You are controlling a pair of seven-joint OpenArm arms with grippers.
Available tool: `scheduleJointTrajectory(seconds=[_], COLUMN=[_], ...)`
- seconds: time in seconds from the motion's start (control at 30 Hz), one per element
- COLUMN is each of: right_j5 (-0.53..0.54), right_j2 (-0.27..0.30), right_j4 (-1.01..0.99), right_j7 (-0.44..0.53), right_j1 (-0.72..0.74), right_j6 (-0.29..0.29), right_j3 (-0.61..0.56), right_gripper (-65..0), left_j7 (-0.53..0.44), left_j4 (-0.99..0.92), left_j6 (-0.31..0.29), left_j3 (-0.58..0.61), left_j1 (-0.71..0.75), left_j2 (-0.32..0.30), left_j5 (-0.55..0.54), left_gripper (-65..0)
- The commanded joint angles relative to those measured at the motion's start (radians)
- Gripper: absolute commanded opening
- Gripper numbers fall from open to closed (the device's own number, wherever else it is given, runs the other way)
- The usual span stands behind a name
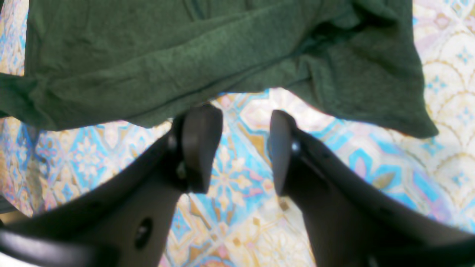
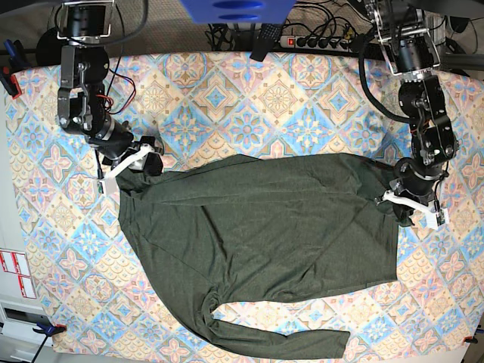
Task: Fold the T-shirt properly
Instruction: 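Move the left gripper along the shirt edge and grasp it again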
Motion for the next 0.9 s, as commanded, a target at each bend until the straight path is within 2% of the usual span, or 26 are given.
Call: scheduleJointTrajectory(seconds=[0.0,0.27,0.53,0.6,0.67,0.73,0.87], right_j5=[0.010,0.010,0.010,0.010,0.010,0.010,0.010], right_j2=[0.010,0.010,0.010,0.010,0.010,0.010,0.010], right_j4=[0.017,0.017,0.017,0.017,0.017,0.017,0.017], right_j7=[0.017,0.017,0.017,0.017,0.017,0.017,0.017], right_j1=[0.010,0.010,0.010,0.010,0.010,0.010,0.010], right_j6=[0.008,0.008,0.008,0.008,0.008,0.008,0.008], right_j3=[0.005,0.005,0.005,0.005,0.005,0.005,0.005], right_gripper=[-39.5,-39.5,-39.5,-39.5,-39.5,-39.5,-39.5], left_j7=[-0.027,-0.040,-0.098,-0.093,-0.093,-0.092,-0.077], left_j4=[0.019,-0.234,-0.352,-0.385,-0.398,-0.398,-0.394], left_j6=[-0.008,-0.008,-0.006,-0.005,0.006,0.044,0.055], left_j3=[-0.005,-0.008,0.000,0.000,0.000,0.001,0.000], left_j1=[-0.030,-0.159,-0.182,-0.199,-0.200,-0.199,-0.185], left_j2=[-0.003,-0.003,-0.001,-0.001,-0.001,-0.001,-0.010], left_j5=[-0.006,-0.009,-0.008,-0.006,-0.006,-0.008,-0.018], left_gripper=[-65.0,-65.0,-65.0,-60.9,-51.8,-42.9,-31.3])
